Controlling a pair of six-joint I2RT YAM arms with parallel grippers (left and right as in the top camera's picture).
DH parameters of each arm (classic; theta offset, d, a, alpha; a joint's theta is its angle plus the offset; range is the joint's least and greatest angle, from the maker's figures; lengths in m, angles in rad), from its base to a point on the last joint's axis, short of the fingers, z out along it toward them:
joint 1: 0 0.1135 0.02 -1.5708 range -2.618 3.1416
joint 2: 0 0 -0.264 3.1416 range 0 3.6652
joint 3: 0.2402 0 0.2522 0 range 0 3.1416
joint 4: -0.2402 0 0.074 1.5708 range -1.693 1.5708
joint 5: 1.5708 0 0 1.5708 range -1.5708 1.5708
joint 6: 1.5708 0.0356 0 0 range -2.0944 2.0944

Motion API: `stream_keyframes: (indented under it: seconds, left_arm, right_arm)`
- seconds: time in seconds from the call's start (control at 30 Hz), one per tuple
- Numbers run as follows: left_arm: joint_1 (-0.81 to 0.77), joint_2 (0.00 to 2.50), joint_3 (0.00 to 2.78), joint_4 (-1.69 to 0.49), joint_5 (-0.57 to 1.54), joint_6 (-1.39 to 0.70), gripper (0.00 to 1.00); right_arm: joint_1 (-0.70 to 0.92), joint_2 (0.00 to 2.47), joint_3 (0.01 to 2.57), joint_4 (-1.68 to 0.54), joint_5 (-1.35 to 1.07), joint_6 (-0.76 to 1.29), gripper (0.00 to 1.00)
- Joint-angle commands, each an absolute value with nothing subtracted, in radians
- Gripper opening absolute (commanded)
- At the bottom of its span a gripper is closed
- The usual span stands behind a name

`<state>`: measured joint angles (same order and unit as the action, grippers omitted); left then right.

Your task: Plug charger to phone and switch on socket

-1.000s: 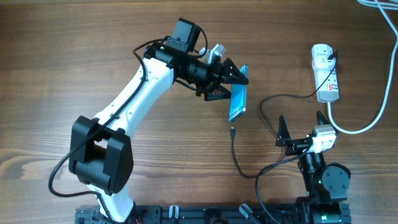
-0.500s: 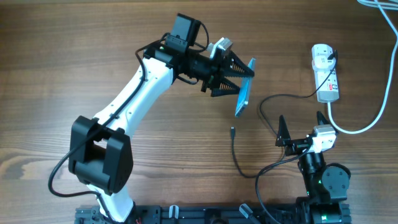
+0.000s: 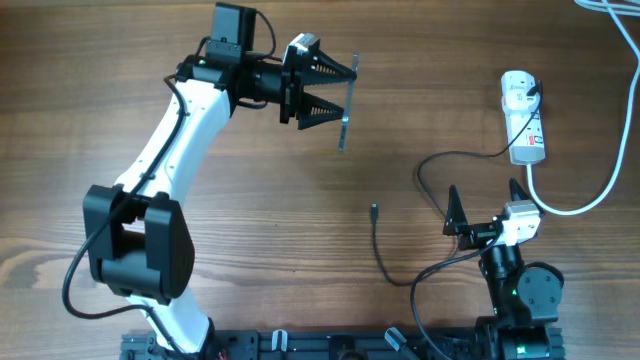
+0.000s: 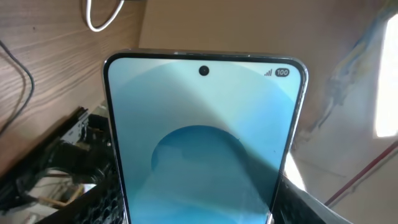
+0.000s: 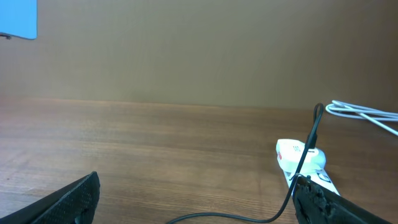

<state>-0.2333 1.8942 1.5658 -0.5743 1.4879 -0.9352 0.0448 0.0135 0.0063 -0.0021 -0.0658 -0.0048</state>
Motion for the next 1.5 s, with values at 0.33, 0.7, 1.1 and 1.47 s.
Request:
stream_keyframes:
  seconds: [0.33, 0.7, 1.1, 1.47]
  left_arm:
    - [-0.197, 1.858, 1.571, -0.567, 1.565, -1.169, 0.68]
    - [-0.177, 1.858, 1.571, -0.567, 1.567, -1.22, 0.68]
    - [-0.159, 1.858, 1.571, -0.567, 1.567, -1.221, 0.68]
    - [-0.159, 1.858, 1.571, -0.567, 1.566, -1.221, 0.68]
  right_arm:
    - [0.041, 0.007, 0.005, 0.001, -0.056, 0.002, 1.0]
    - [0.041, 0.007, 0.005, 0.001, -0.056, 0.002, 1.0]
    - [0.041, 0.007, 0.005, 0.001, -0.056, 0.002, 1.0]
    - [0.041, 0.007, 0.005, 0.001, -0.056, 0.002, 1.0]
